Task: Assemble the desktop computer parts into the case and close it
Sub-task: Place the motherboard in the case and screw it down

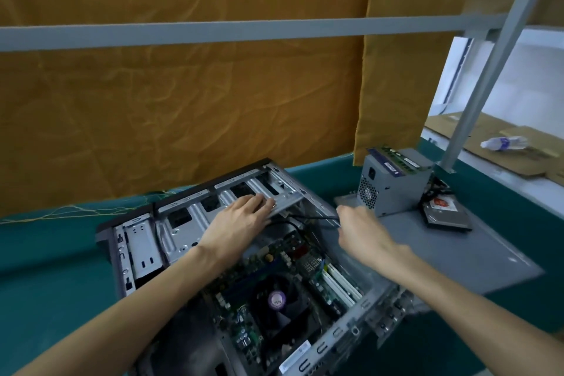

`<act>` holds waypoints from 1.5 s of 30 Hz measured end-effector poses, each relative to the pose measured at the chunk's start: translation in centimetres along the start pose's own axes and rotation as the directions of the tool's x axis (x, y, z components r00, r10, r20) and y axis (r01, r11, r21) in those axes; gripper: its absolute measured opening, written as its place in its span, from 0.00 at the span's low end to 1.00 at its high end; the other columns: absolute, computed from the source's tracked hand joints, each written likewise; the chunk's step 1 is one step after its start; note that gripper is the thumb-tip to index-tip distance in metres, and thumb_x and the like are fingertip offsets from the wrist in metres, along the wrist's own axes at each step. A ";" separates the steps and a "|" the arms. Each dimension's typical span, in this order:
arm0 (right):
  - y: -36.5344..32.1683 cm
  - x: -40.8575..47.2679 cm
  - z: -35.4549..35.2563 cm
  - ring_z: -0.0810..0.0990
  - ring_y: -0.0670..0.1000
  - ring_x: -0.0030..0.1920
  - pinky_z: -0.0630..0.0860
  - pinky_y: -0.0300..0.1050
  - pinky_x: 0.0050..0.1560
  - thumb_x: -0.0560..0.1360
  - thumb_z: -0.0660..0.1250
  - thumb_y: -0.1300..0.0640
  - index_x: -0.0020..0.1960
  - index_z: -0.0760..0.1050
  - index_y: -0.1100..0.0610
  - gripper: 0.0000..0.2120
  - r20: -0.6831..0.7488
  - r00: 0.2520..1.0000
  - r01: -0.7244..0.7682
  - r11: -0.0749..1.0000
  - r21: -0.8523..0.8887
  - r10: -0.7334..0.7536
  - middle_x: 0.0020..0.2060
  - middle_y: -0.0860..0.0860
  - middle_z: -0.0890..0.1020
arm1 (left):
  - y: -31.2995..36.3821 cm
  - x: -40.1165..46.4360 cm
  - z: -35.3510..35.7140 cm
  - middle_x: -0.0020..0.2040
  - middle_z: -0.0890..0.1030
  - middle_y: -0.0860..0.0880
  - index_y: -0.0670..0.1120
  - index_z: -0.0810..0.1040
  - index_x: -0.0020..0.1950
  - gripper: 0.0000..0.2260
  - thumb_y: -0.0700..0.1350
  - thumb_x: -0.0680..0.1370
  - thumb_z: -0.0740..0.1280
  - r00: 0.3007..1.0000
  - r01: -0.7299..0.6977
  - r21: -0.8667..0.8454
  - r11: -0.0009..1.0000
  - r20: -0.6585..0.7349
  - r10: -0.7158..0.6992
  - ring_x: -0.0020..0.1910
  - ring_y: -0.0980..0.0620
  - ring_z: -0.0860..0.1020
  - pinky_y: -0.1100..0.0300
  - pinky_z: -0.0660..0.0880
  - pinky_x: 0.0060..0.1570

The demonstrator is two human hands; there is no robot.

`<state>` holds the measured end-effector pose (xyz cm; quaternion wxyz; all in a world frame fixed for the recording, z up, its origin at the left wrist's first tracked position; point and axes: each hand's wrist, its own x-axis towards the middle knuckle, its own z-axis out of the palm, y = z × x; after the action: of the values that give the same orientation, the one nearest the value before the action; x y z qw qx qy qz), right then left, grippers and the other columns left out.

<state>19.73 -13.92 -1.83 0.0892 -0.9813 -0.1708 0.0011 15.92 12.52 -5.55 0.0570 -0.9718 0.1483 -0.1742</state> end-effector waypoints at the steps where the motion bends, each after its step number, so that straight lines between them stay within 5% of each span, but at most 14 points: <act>1: 0.2 -0.2 0.1 0.76 0.55 0.38 0.71 0.47 0.35 0.79 0.65 0.65 0.47 0.68 0.56 0.08 -0.009 1.000 -0.002 1.000 0.003 0.002 0.37 0.52 0.75 | 0.0 0.2 -0.1 0.71 0.75 0.44 0.45 0.68 0.78 0.23 0.49 0.84 0.64 1.000 -0.022 -0.001 1.000 -0.013 0.022 0.69 0.42 0.75 0.49 0.78 0.62; 6: 1.2 -2.5 0.2 0.70 0.48 0.30 0.61 0.38 0.24 0.77 0.64 0.68 0.45 0.67 0.58 0.08 0.031 0.997 -0.072 0.997 0.006 0.072 0.33 0.50 0.72 | 0.5 2.4 -1.1 0.75 0.72 0.46 0.48 0.67 0.79 0.22 0.53 0.86 0.57 0.990 -0.142 -0.046 0.989 0.017 0.143 0.71 0.44 0.72 0.48 0.74 0.67; 8: 1.8 -2.9 0.0 0.71 0.47 0.28 0.63 0.38 0.23 0.81 0.65 0.56 0.41 0.67 0.57 0.13 0.082 0.996 -0.047 0.994 0.095 0.039 0.34 0.51 0.76 | 0.8 3.0 -1.5 0.74 0.71 0.49 0.50 0.67 0.79 0.22 0.56 0.86 0.55 0.989 -0.146 -0.064 0.987 0.020 0.148 0.72 0.46 0.69 0.50 0.69 0.70; 11: 4.1 -2.3 -1.7 0.73 0.50 0.27 0.70 0.43 0.30 0.82 0.54 0.33 0.36 0.75 0.54 0.29 0.187 0.981 -0.125 0.891 0.437 0.046 0.29 0.48 0.75 | 2.6 3.5 -2.1 0.66 0.77 0.51 0.51 0.76 0.71 0.24 0.63 0.84 0.53 0.999 -0.034 -0.130 0.991 -0.042 0.029 0.67 0.47 0.71 0.51 0.69 0.68; 13: 7.1 -1.5 -1.8 0.82 0.53 0.31 0.79 0.47 0.36 0.84 0.55 0.38 0.44 0.81 0.58 0.28 0.123 0.965 -0.260 0.758 0.598 0.233 0.32 0.51 0.82 | 4.6 4.2 -2.0 0.63 0.77 0.50 0.50 0.77 0.68 0.24 0.62 0.84 0.50 0.998 0.028 -0.212 0.977 -0.044 -0.039 0.64 0.47 0.72 0.51 0.70 0.65; 15: 9.9 -1.0 -0.3 0.84 0.55 0.34 0.80 0.48 0.37 0.84 0.62 0.49 0.44 0.78 0.64 0.20 0.031 0.940 -0.303 0.791 0.532 0.339 0.33 0.53 0.83 | 6.4 5.0 -1.7 0.64 0.75 0.49 0.49 0.74 0.69 0.21 0.58 0.86 0.51 0.997 0.070 -0.260 0.963 -0.010 -0.075 0.63 0.46 0.71 0.51 0.69 0.65; 17: 11.4 -1.2 2.2 0.80 0.55 0.35 0.74 0.47 0.38 0.83 0.63 0.53 0.41 0.73 0.59 0.14 0.109 0.937 -0.349 0.856 0.382 0.333 0.34 0.54 0.80 | 7.5 5.4 -1.2 0.64 0.74 0.49 0.49 0.72 0.70 0.19 0.56 0.86 0.51 0.994 0.102 -0.262 0.960 0.005 -0.105 0.63 0.46 0.71 0.51 0.68 0.65; 20: 11.7 -1.8 5.6 0.74 0.53 0.42 0.70 0.48 0.45 0.85 0.53 0.59 0.42 0.68 0.55 0.14 0.230 0.924 -0.359 0.898 0.254 0.304 0.41 0.54 0.76 | 7.8 5.3 -0.6 0.62 0.74 0.50 0.49 0.72 0.68 0.17 0.55 0.86 0.52 0.988 0.144 -0.217 0.966 -0.018 -0.151 0.60 0.46 0.72 0.52 0.70 0.62; 23: 11.7 -1.8 7.0 0.77 0.54 0.54 0.72 0.46 0.53 0.86 0.54 0.60 0.57 0.75 0.59 0.11 0.321 0.910 -0.350 0.901 0.255 0.263 0.53 0.56 0.78 | 7.9 5.9 -0.6 0.57 0.77 0.50 0.49 0.76 0.64 0.15 0.54 0.85 0.55 0.982 0.172 -0.224 0.959 -0.037 -0.185 0.57 0.46 0.74 0.52 0.71 0.59; 29: 13.9 -0.8 6.5 0.74 0.49 0.40 0.68 0.41 0.38 0.82 0.61 0.53 0.50 0.73 0.56 0.07 0.439 0.876 -0.396 0.814 0.426 0.197 0.43 0.52 0.77 | 6.6 8.0 -1.3 0.52 0.75 0.51 0.53 0.75 0.61 0.14 0.57 0.80 0.59 0.992 0.113 -0.279 0.954 -0.023 -0.124 0.52 0.48 0.72 0.50 0.70 0.57; 32: 14.1 1.1 5.8 0.71 0.48 0.35 0.63 0.44 0.35 0.78 0.59 0.54 0.41 0.69 0.53 0.07 0.366 0.891 -0.431 0.755 0.494 0.269 0.37 0.50 0.74 | 6.6 8.2 -1.0 0.53 0.70 0.53 0.54 0.66 0.59 0.16 0.60 0.76 0.61 0.997 0.074 -0.289 0.955 -0.011 -0.080 0.51 0.51 0.68 0.51 0.69 0.58; 37: 12.0 6.6 6.9 0.77 0.57 0.41 0.67 0.46 0.37 0.75 0.64 0.63 0.41 0.67 0.55 0.08 0.107 0.932 -0.357 0.832 0.424 0.346 0.38 0.53 0.77 | 6.7 8.0 0.0 0.75 0.63 0.48 0.49 0.60 0.79 0.31 0.57 0.78 0.61 0.999 0.050 -0.252 0.966 0.017 -0.047 0.74 0.46 0.63 0.48 0.64 0.75; 40: 11.9 8.7 8.7 0.80 0.62 0.48 0.71 0.50 0.43 0.76 0.58 0.69 0.45 0.72 0.60 0.06 0.052 0.934 -0.339 0.830 0.443 0.354 0.41 0.57 0.78 | 6.9 7.8 0.2 0.78 0.62 0.49 0.51 0.58 0.81 0.32 0.54 0.78 0.62 0.998 0.057 -0.243 0.968 0.041 -0.048 0.77 0.46 0.61 0.50 0.61 0.76; 45: 12.2 10.3 9.3 0.81 0.61 0.46 0.72 0.49 0.42 0.79 0.59 0.61 0.44 0.77 0.56 0.09 -0.023 0.929 -0.344 0.885 0.312 0.369 0.43 0.55 0.82 | 7.0 7.7 0.3 0.77 0.64 0.49 0.50 0.59 0.81 0.33 0.53 0.77 0.63 0.998 0.056 -0.217 0.975 0.013 -0.054 0.75 0.45 0.64 0.50 0.64 0.74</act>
<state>33.18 -20.13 -12.85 0.2436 -0.9697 0.0185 0.0033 21.09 3.54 -4.42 -0.0537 -0.9766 0.1394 -0.1549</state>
